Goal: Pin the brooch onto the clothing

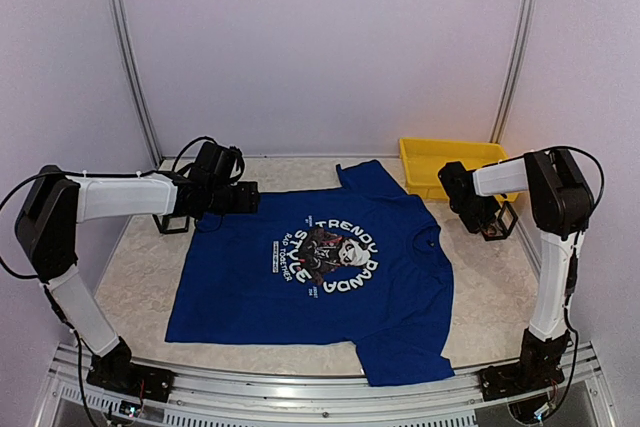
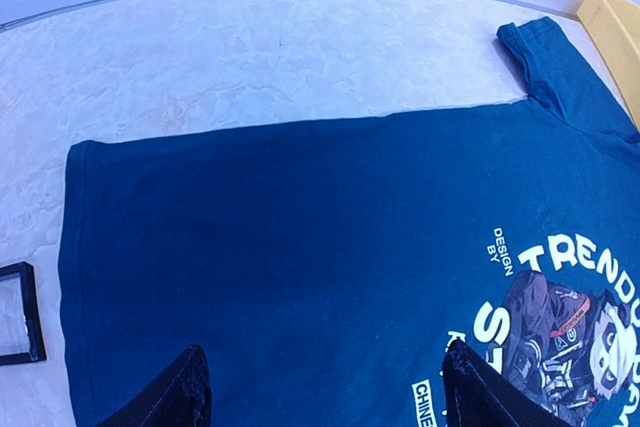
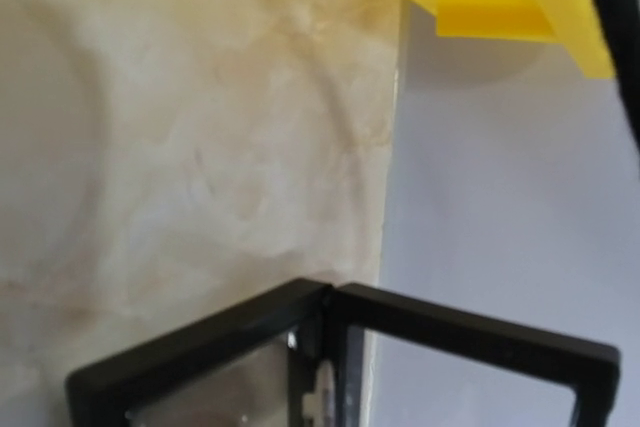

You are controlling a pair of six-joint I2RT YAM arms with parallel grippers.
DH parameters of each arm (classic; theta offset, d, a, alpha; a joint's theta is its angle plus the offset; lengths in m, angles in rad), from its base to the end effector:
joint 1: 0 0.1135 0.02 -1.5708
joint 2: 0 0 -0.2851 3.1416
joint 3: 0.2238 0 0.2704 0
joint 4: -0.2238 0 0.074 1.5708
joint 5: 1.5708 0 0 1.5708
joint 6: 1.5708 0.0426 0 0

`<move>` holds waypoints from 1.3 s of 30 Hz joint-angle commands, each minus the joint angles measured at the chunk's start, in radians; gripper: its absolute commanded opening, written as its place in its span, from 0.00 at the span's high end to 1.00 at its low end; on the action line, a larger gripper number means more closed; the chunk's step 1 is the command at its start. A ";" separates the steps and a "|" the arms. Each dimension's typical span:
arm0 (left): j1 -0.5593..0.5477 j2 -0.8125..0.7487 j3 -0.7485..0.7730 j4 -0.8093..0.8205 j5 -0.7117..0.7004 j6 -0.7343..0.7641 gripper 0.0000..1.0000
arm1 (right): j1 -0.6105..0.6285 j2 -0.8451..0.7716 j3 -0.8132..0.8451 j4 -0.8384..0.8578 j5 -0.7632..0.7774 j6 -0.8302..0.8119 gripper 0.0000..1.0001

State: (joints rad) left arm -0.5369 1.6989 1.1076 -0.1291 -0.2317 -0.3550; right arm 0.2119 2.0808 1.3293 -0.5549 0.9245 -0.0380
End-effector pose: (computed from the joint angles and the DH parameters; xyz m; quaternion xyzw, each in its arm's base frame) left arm 0.3449 -0.1939 0.2229 0.0347 0.9054 -0.0817 0.4151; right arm 0.4166 0.0548 0.1300 -0.0522 0.8876 -0.4302 0.1559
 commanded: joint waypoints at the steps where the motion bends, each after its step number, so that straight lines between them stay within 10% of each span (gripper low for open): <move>1: 0.006 -0.025 -0.003 0.016 0.005 0.013 0.25 | -0.013 -0.041 -0.001 -0.005 -0.013 0.007 1.00; 17: -0.016 -0.077 -0.031 0.074 0.027 0.044 0.25 | 0.156 -0.188 0.182 -0.193 -0.102 0.053 1.00; 33: -0.294 -0.593 -0.235 0.332 0.380 0.326 0.23 | 0.625 -0.528 0.374 0.178 -1.487 0.003 1.00; 39: -0.383 -0.722 -0.226 0.292 0.551 0.287 0.21 | 0.741 -0.624 0.220 0.440 -1.621 0.086 1.00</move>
State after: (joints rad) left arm -0.8833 1.0142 0.8852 0.1684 0.1707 -0.0734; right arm 0.8875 1.5002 1.6241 -0.3042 -0.5144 -0.0120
